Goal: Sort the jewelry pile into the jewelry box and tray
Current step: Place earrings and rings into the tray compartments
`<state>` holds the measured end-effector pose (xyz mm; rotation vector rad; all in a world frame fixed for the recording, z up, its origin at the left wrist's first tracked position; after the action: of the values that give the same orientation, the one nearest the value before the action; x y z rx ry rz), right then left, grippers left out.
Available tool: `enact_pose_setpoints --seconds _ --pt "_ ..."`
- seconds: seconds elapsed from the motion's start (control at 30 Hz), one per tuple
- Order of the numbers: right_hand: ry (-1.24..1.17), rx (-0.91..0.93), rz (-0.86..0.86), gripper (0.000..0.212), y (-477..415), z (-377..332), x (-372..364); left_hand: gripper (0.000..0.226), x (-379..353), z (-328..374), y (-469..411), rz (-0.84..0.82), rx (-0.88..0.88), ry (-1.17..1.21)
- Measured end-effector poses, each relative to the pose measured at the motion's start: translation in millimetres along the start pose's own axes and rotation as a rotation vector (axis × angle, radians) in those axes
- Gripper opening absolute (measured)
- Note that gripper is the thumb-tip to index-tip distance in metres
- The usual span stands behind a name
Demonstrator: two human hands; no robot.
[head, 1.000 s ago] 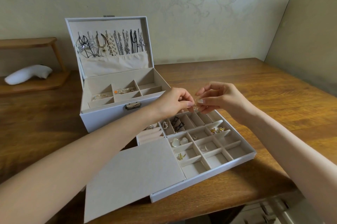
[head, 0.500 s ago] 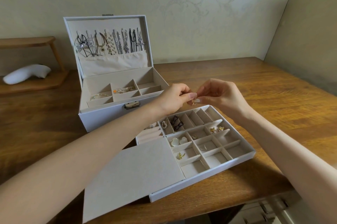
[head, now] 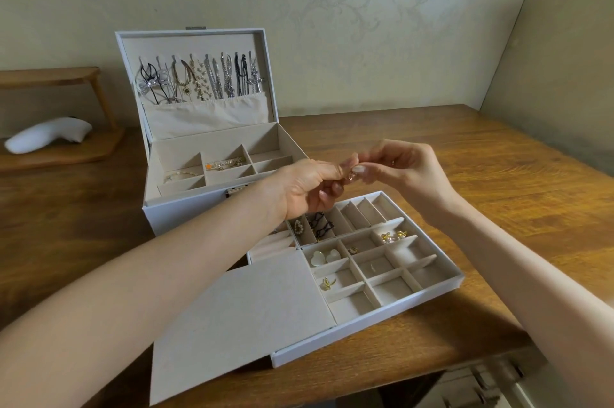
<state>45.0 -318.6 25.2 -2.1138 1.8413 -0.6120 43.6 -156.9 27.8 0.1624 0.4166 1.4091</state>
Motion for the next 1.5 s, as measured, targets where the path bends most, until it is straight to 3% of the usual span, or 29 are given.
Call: enact_pose_setpoints --seconds 0.13,0.3,0.5,0.6,0.83,1.0,1.23,1.5 --pt "-0.042 -0.025 0.027 0.019 0.0 1.9 0.1 0.025 -2.0 -0.9 2.4 0.022 -0.045 -0.047" --pt "0.023 0.054 -0.002 0.019 1.8 5.0 3.5 0.017 -2.0 0.0 5.0 0.124 -0.165 -0.156" --pt "0.29 0.189 -0.019 0.012 -2.5 4.9 10.5 0.013 2.0 8.9 14.5 0.138 -0.37 -0.456" --pt "0.3 0.184 -0.045 0.011 -4.3 2.6 8.0 0.009 3.5 11.9 15.9 0.129 -0.428 -0.601" --pt "0.088 0.116 0.005 0.012 -4.9 2.7 1.1 0.004 13.0 28.0 14.4 0.073 -0.373 -0.651" --pt "0.118 0.125 -0.022 0.017 -7.6 0.0 -7.5 0.008 22.5 32.3 16.5 0.028 -0.297 -0.671" --pt "0.199 0.127 -0.093 0.025 -7.8 3.8 -10.4 0.003 22.9 32.8 19.5 0.023 -0.431 -0.947" --pt "0.323 0.14 -0.094 0.025 -3.4 13.5 -1.2 0.008 11.7 22.7 6.5 -0.04 -0.498 -0.963"
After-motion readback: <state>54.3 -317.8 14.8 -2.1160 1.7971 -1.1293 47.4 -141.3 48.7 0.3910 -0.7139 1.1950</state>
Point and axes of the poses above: each hand's wrist, its own y-axis away from the middle knuckle, its own x-axis out of the back of the hand, z = x × y, the point moved 1 cm from there along -y, towards the middle knuckle, and after that the axes turned 10 degrees about z, right-handed, at the moved point
